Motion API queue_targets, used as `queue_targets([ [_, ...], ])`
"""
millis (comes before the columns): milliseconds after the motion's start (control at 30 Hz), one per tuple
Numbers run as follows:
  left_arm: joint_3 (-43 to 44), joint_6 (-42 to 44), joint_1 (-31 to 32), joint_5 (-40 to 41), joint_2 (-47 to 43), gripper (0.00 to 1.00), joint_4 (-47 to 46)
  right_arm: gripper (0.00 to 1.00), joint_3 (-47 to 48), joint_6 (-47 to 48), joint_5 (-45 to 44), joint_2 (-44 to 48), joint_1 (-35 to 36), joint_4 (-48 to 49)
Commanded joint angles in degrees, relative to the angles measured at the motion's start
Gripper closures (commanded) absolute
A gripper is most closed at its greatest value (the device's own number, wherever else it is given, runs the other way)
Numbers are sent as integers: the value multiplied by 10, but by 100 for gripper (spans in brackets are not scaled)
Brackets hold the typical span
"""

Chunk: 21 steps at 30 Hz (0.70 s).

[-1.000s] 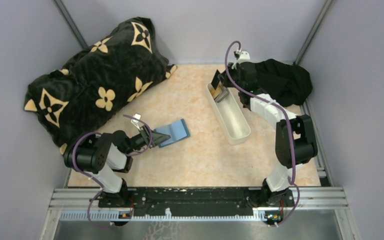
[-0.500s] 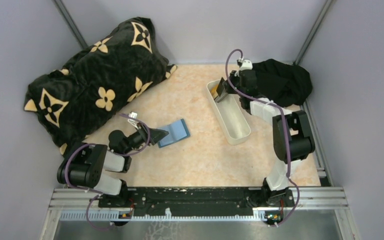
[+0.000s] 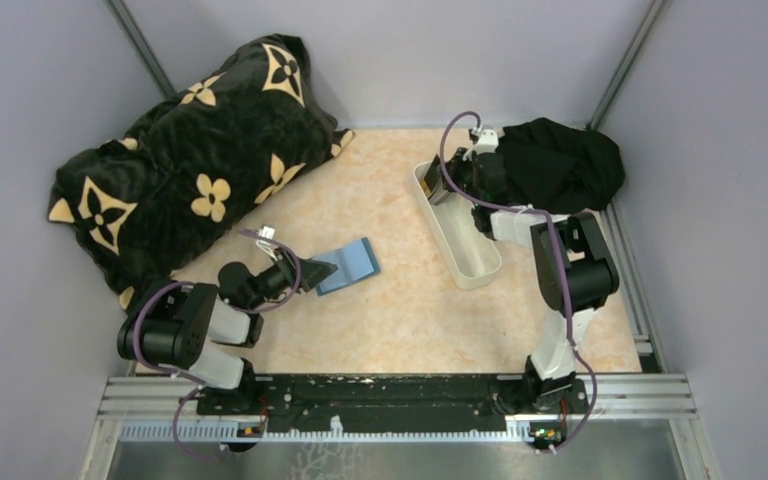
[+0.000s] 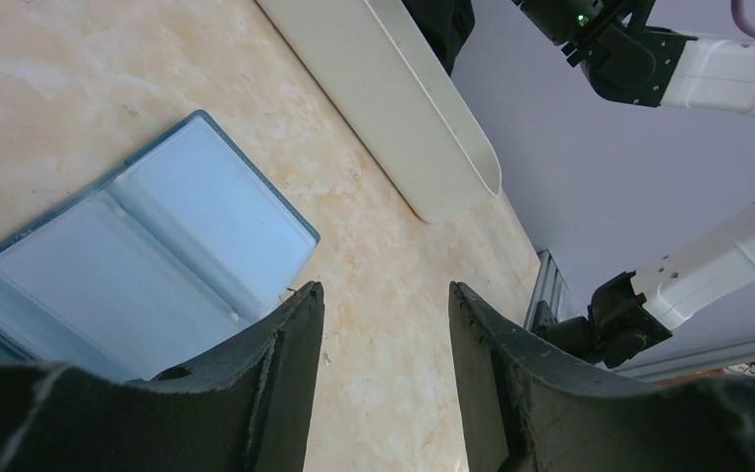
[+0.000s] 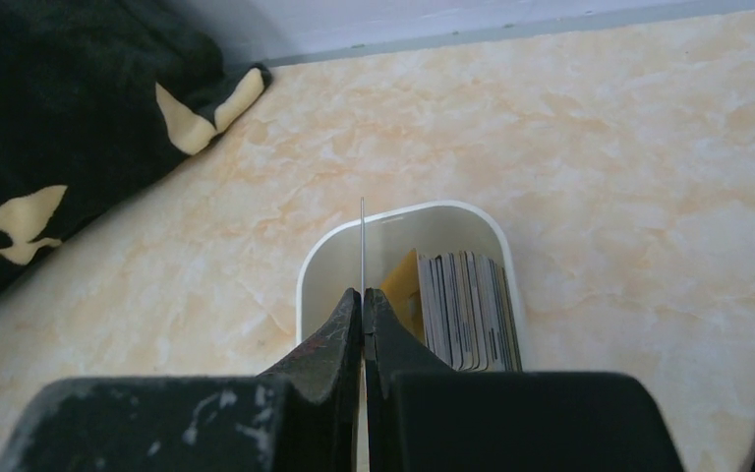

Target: Take the credit cards out of the card holder

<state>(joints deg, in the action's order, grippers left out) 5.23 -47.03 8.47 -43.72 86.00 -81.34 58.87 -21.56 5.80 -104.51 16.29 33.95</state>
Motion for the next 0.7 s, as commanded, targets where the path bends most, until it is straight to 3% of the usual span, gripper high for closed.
queue_targets([
  [0,-9,-12,-3,-10,20,44,-56,100,11,-2,-7,-22,15,65],
  [333,-17,-31,-3,-19,66,43,-132,100,27,11,-21,-52,35,58],
  [467,-25,-59,-3,-29,107,43,-211,88,25,25,-20,-41,37,50],
  [667,-29,-57,-3,-16,111,42,-212,84,29,48,-37,-19,38,27],
])
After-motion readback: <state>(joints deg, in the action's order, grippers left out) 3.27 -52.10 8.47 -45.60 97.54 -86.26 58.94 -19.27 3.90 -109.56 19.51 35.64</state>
